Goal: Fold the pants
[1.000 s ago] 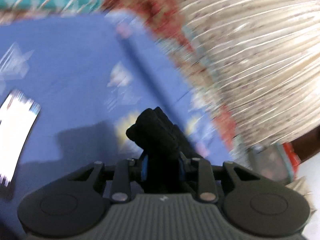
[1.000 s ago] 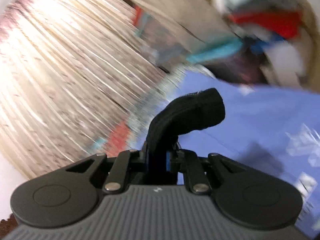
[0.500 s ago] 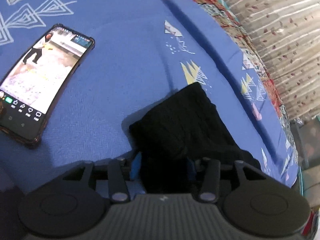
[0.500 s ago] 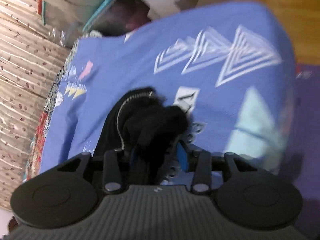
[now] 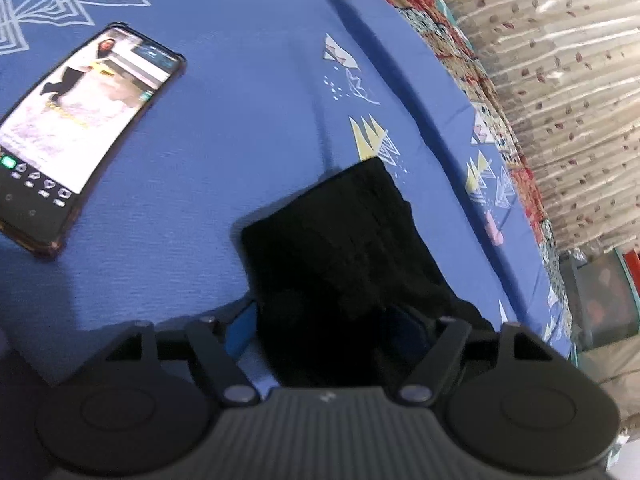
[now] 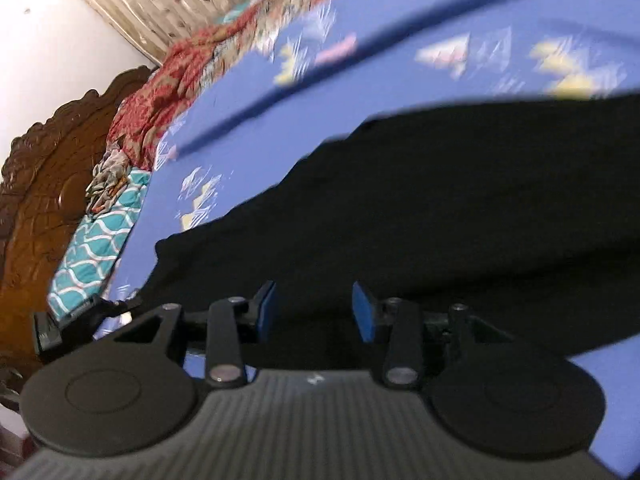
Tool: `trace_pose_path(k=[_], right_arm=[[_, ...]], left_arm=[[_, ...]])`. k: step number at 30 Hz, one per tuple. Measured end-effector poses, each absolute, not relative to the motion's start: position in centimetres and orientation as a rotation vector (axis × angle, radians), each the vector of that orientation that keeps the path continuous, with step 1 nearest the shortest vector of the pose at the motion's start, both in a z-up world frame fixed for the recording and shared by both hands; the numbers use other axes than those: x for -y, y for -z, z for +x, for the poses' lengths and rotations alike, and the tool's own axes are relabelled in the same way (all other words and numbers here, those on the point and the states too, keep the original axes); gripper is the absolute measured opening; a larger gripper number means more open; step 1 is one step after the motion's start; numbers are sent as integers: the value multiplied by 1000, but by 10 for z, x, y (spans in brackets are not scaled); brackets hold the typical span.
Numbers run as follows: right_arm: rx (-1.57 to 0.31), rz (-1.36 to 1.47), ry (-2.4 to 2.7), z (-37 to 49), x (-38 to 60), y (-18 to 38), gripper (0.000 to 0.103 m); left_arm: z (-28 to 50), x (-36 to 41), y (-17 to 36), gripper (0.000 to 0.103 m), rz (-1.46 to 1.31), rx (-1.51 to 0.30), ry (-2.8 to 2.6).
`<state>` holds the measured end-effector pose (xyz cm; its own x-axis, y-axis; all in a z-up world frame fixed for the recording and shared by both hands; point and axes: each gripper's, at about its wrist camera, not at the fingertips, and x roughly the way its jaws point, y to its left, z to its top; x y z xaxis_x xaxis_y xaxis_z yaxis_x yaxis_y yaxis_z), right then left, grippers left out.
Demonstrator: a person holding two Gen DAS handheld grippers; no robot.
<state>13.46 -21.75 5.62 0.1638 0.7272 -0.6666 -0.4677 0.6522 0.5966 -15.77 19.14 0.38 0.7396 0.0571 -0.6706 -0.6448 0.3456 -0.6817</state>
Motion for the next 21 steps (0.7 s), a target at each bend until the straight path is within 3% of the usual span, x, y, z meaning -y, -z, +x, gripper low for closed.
trace_pose_path(k=[2,4,5,7,9,12,14,16,18,21], right_arm=[[-1119,346,-867,140,200,-46,43],[-1178,382,-840,149,187,-33,41],[-1234,323,-785,150,181,-19,32],[-1272,259,-692,144,190,0,1],[-1307,381,-685,149,210,4,1],[-1317,478,-674,150,228,7,1],[-1315,521,-670,146,232,11,1],[-1317,553,-651,147,229,13,1],[-1316,557,-640,146,225,10,1],[-1309,537,-647,132,244,6,1]], left_arm=[[-153,-188,-1,53,-1091,-650,-509],[-154,-186,-1,53,-1077,-650,-505],[-156,-186,-2,53,-1077,-650,-492],[-165,-188,-8,53,-1084,-654,-466],[-181,-190,-24,53,-1060,-613,-454],[-187,-201,-56,63,-943,-540,-489],[-169,-210,-76,87,-789,-519,-518],[-138,-220,-83,103,-644,-547,-496],[-98,-236,-72,103,-531,-627,-487],[-52,-257,-41,103,-589,-780,-413]])
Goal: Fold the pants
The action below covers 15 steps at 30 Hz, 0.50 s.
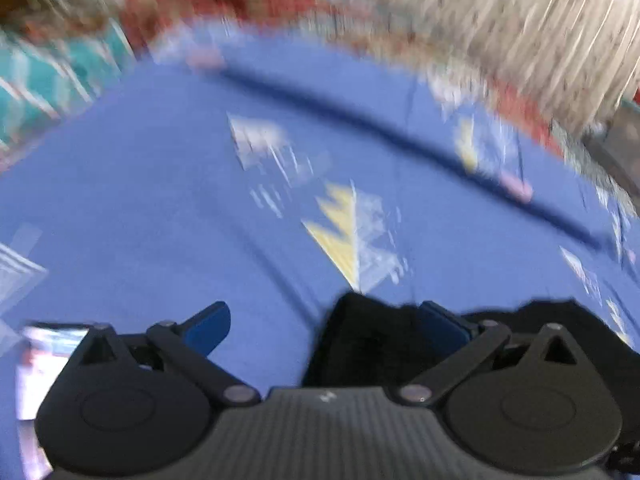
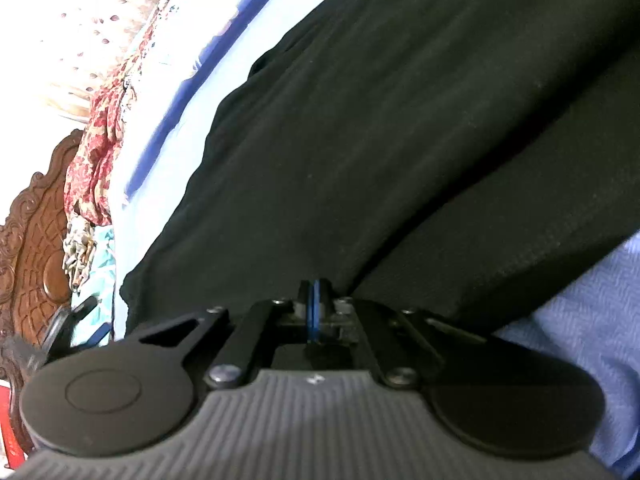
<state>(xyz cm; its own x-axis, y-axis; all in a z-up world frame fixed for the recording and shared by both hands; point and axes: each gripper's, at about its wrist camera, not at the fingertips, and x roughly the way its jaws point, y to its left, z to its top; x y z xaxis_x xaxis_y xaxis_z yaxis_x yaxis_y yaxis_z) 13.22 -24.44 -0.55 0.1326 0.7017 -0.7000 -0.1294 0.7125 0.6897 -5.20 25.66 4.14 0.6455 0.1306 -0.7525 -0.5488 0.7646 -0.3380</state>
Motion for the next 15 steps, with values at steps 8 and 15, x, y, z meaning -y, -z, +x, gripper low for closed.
trace_pose_path(k=[8,15], right_arm=[[-1308,558,-622,131,247,10,1],[-1284,467,-615,123,232,2,1]], left_arm=[[-37,-212,-31,27,-463,-684,-533],[-31,-206,-21,31,-365,-659,-699]])
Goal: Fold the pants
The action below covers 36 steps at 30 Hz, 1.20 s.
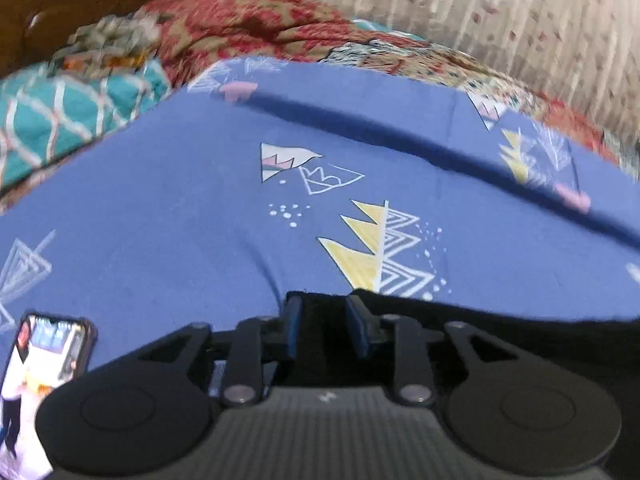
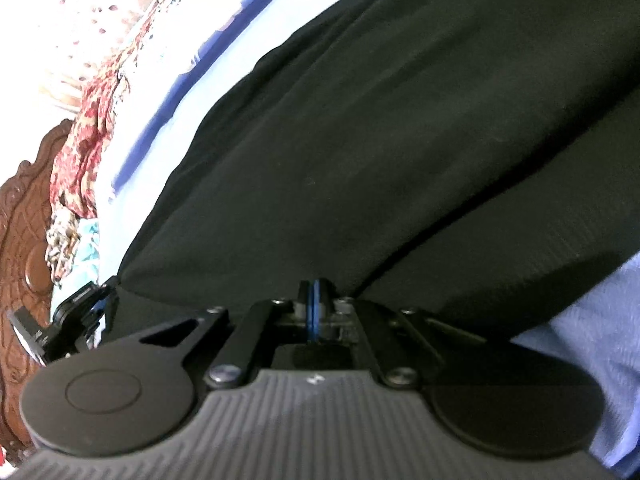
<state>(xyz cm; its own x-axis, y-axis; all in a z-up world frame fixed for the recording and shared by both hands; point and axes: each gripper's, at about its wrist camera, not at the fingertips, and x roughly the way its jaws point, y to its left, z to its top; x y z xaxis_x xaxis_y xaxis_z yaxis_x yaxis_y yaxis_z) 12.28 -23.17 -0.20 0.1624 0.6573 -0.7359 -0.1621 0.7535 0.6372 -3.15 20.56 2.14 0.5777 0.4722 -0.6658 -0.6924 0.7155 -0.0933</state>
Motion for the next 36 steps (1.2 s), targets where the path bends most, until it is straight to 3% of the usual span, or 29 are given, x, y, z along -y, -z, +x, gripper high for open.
trace_pose_path(k=[2,6,9,16,22,26,30,36], right_arm=[[-1281,462,-615,121,230,2,2],[-1276,454,-630,120,227,-4,12],[-1189,389,-654,112,220,-22,25],[-1076,269,-800,100,174,-48,25],[-1176,158,-927,86,121,-33,25],[-1215,35,-966,70,107,-16,25],[-1200,59,-983,77,113,-27,26],[-1037,99,-972,81,145,-51,26]], left_arm=[[-33,-200,-26,45,-331,-668,-693],[-59,-195,-47,48,-394,-614,-664],[-87,-188,-68,54,-403,-536,-696],[-91,-155,-93,54,-482,-473,-503],[-63,-127,-51,51,-505,-664,-413],[-66,-115,-20,42,-410,-769,-455],[-74,-112,-28,44,-417,-749,-452],[-82,-112,-55,50,-510,-642,-384]])
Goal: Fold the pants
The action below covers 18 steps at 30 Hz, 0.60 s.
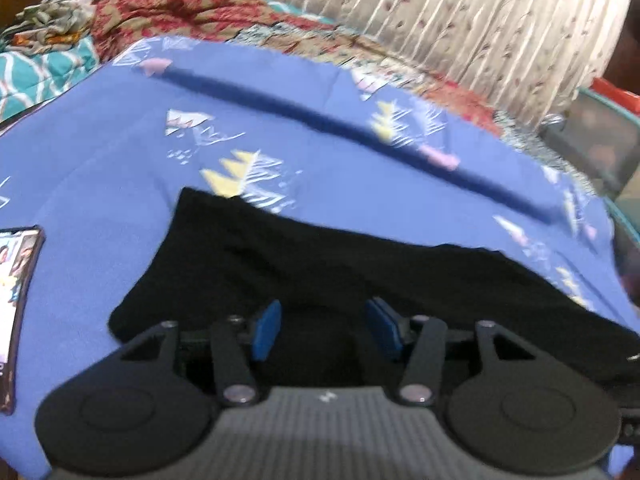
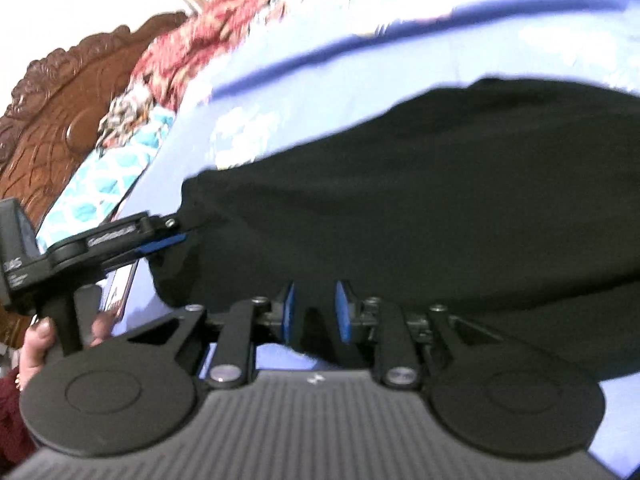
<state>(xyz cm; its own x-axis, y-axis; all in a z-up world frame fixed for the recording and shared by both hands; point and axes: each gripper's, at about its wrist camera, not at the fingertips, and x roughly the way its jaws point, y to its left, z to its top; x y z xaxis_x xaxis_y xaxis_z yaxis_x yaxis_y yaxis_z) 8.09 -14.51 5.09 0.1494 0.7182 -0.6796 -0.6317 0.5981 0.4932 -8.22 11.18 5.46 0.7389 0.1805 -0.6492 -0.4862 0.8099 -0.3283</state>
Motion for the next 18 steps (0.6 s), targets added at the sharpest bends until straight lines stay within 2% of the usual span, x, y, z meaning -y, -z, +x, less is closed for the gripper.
trace_pose_path(k=[3,8,14,18], right_arm=[[-1031,126,-931,85,151,-43,26],[-1222,114,-833,92,146,0,24],[-1277,317,-812,102,149,11,25],[-1262,332,-824,98,151,-4,26]], left_arm=[[-75,-104,-49,50,-508,-670,-349],[-67,-92,-25,49,-465,-784,-386],[-68,-89,-22,49,-447,-797,-395],[-69,-92,-22,49,-458,-800,-395]])
